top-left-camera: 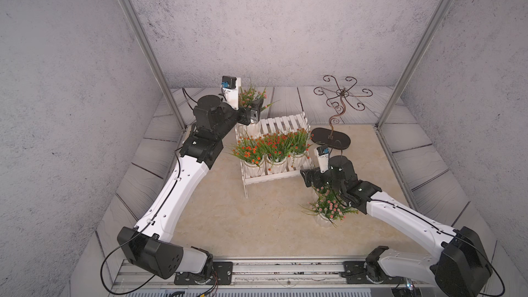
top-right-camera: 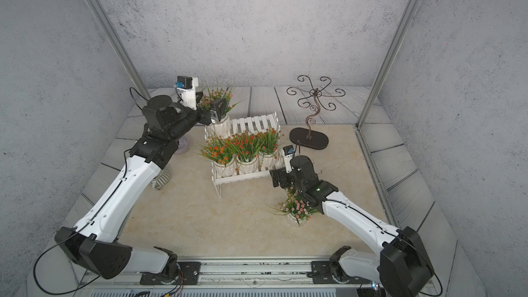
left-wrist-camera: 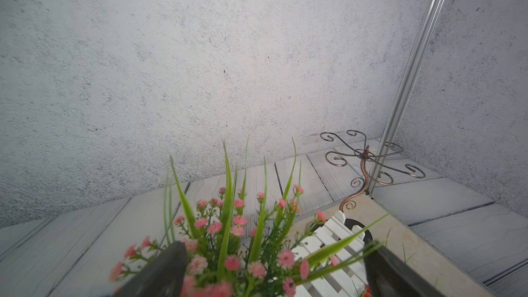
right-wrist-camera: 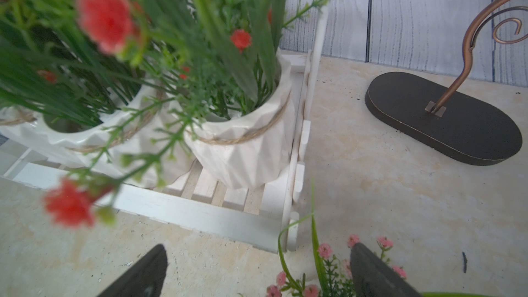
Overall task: Place the baby's breath potted plants on the rack by color
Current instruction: Move the baby's breath potted plant to the center of the board.
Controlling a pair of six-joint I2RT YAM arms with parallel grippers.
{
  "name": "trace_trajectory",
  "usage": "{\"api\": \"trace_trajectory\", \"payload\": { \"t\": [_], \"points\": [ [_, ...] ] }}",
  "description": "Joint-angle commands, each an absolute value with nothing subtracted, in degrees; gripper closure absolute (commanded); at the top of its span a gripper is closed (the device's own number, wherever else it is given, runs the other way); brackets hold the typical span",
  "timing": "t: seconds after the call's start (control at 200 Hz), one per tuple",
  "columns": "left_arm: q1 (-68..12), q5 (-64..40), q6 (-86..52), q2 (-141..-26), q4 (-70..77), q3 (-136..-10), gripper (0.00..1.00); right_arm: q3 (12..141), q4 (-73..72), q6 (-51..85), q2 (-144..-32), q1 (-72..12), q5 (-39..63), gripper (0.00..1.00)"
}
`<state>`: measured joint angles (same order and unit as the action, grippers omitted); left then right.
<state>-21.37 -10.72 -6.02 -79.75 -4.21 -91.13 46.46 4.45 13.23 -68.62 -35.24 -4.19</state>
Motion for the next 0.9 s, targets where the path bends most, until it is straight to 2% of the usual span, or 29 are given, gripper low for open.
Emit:
{"api": "trace_trajectory", "payload": {
  "t": [0.0, 0.16, 0.395, 0.55, 0.686, 0.896],
  "points": [
    [-21.1, -10.7, -5.2, -76.4, -4.2, -96.0, 0.01, 49.7, 8.2, 12.2, -65.0, -34.8, -5.1, 0.01],
    [-21.1, -10.1, -5.3, -74.0, -7.2, -98.6, 0.01, 52.9, 12.1, 13.4, -62.4, -31.5, -1.3, 0.01],
    [-24.5, -12.0, -4.7, -67.8, -9.4, -91.3, 0.01, 54.4, 13.0, 20.0, -56.7, -16.8, 10.6, 0.01],
    [-36.5, -6.8, 2.0, -66.6, -13.4, -85.0, 0.01, 55.8, 12.3, 23.9, -58.3, -9.7, 16.1, 0.01],
    [-49.3, 1.0, 5.1, -64.4, -10.8, -74.9, 0.01, 55.6, 9.3, 27.4, -60.5, -4.4, 21.0, 0.01],
    [-63.5, 10.7, -1.5, -61.8, -0.9, -55.0, 0.01, 56.3, 8.3, 28.2, -62.8, 0.2, 22.6, 0.01]
  ]
}}
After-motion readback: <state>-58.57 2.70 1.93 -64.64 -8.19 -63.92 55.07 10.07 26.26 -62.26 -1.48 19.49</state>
